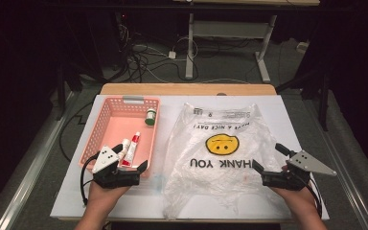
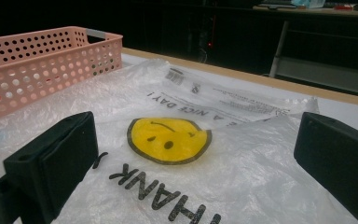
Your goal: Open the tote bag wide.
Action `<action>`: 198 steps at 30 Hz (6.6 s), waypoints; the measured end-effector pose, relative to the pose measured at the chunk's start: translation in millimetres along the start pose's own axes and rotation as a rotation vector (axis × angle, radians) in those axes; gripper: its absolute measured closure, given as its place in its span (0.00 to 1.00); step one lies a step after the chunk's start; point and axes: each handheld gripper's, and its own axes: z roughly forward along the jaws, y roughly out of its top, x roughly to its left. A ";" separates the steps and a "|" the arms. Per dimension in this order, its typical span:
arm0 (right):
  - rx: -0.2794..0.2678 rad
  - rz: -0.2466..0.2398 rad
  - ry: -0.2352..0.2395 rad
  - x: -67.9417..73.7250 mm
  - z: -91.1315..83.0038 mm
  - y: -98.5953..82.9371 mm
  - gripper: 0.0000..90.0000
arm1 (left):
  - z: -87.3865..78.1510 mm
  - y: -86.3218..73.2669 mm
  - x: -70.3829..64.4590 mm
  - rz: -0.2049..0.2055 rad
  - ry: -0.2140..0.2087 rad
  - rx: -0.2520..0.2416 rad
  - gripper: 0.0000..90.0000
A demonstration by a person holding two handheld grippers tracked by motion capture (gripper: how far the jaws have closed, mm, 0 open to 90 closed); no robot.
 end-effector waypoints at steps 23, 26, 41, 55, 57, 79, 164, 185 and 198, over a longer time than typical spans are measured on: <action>0.011 -0.004 -0.010 -2.9 -3.6 3.1 0.00 | -0.4 1.2 -3.1 0.007 0.004 0.006 0.00; 0.015 0.008 -0.021 -7.5 -6.6 4.3 0.01 | -0.2 1.2 -3.2 0.007 0.003 0.008 0.00; 0.092 0.066 -0.129 -49.0 -22.9 -5.1 0.08 | 1.1 1.5 -3.7 0.013 -0.007 0.015 0.00; 0.228 0.163 -0.186 -85.7 -22.6 -30.5 0.29 | 2.2 1.1 -4.4 0.015 -0.007 0.028 0.00; 0.238 0.174 -0.186 -89.4 -21.1 -32.5 0.33 | 2.4 1.0 -4.9 0.016 -0.008 0.029 0.00; 0.438 0.186 -0.150 -116.4 57.7 -32.7 0.52 | 6.2 -0.2 -5.9 0.021 -0.017 0.039 0.00; 0.432 0.038 -0.065 8.7 -65.2 -54.1 0.99 | -5.6 -2.0 -18.4 0.059 -0.061 0.047 0.00; 0.451 -0.100 0.131 84.0 -14.8 -45.3 1.00 | -5.6 -2.6 -15.7 0.053 -0.069 0.039 0.00; 0.269 -0.023 0.141 62.9 -29.1 -16.1 0.60 | -6.8 -3.2 -18.0 0.019 -0.089 0.019 0.00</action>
